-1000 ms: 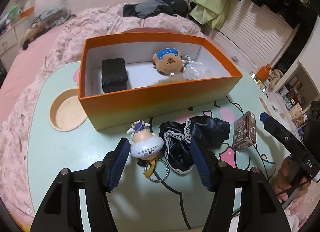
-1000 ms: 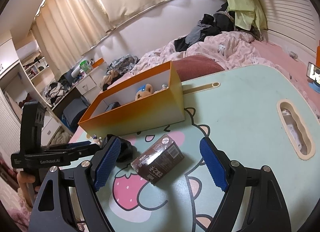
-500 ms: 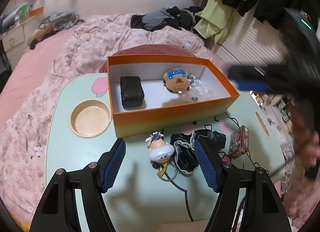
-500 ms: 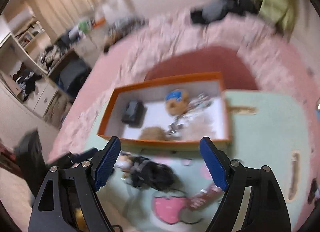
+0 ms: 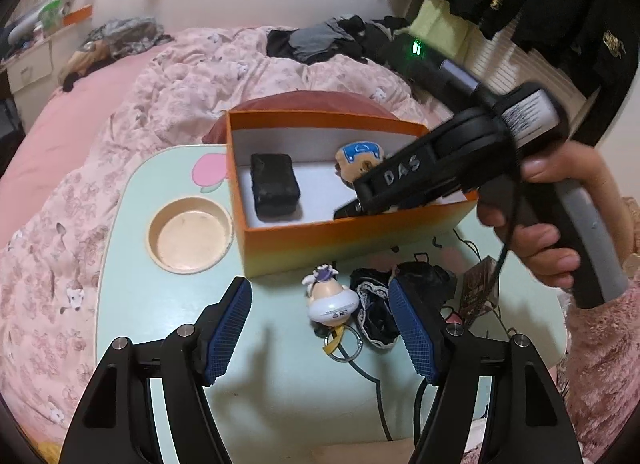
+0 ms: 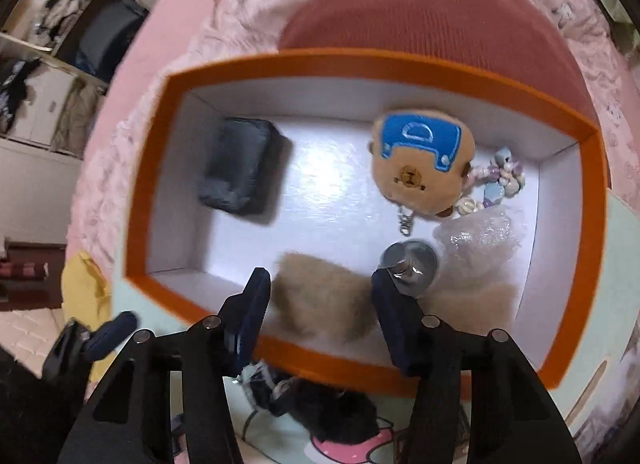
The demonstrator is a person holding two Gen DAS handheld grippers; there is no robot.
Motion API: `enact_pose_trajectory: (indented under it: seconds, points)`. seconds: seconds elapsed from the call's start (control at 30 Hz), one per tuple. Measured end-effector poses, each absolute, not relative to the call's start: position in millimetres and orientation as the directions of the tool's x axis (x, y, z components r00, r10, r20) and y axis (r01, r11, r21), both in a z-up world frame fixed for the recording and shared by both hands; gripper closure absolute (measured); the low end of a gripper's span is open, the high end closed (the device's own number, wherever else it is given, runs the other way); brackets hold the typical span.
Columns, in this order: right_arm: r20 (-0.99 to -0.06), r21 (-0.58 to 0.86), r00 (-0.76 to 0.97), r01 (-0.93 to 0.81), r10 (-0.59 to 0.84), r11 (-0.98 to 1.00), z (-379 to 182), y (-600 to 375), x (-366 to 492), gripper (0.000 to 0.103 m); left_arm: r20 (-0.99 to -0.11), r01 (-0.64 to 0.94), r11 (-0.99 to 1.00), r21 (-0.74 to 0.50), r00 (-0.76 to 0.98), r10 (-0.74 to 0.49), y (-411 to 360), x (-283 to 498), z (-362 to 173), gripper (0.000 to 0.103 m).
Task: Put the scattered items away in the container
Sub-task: 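Grasp the fluffy beige pompom inside the box with right gripper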
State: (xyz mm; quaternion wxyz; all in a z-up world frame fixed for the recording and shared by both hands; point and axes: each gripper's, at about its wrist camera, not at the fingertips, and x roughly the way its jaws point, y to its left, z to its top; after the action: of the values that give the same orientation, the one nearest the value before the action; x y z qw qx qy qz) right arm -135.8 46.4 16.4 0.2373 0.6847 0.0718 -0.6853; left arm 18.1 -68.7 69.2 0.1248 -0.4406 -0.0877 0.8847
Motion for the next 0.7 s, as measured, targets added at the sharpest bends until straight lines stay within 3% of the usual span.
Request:
enact_pose_trajectory:
  seconds: [0.03,0.1,0.37,0.6,0.7]
  points:
    - [-0.973,0.23,0.068,0.416,-0.222,-0.88,11,47,-138,0.057,-0.757,-0.141,-0.953,-0.27,-0.58,0.3,-70,18,69,0.032]
    - [-0.973,0.229,0.062,0.419,-0.224,-0.879,12,50,-141,0.063,-0.757,-0.136,-0.951,-0.276,-0.579,0.303,-73,17,68,0.032]
    - [-0.942,0.277,-0.059,0.425,-0.331,-0.862,46,69,-132,0.063,-0.757,-0.141,-0.95,-0.277,-0.577,0.307,-74,17,68,0.032]
    - [-0.842,0.348,-0.235,0.45,-0.485,-0.822,120,117,-98,0.063,-0.758,-0.137,-0.951,-0.278,-0.577,0.304,-73,17,67,0.032]
    - [-0.813,0.341,-0.29,0.466,-0.505,-0.816,124,139,-63,0.063,-0.764,-0.13,-0.952,-0.277,-0.571,0.301,-73,16,65,0.032]
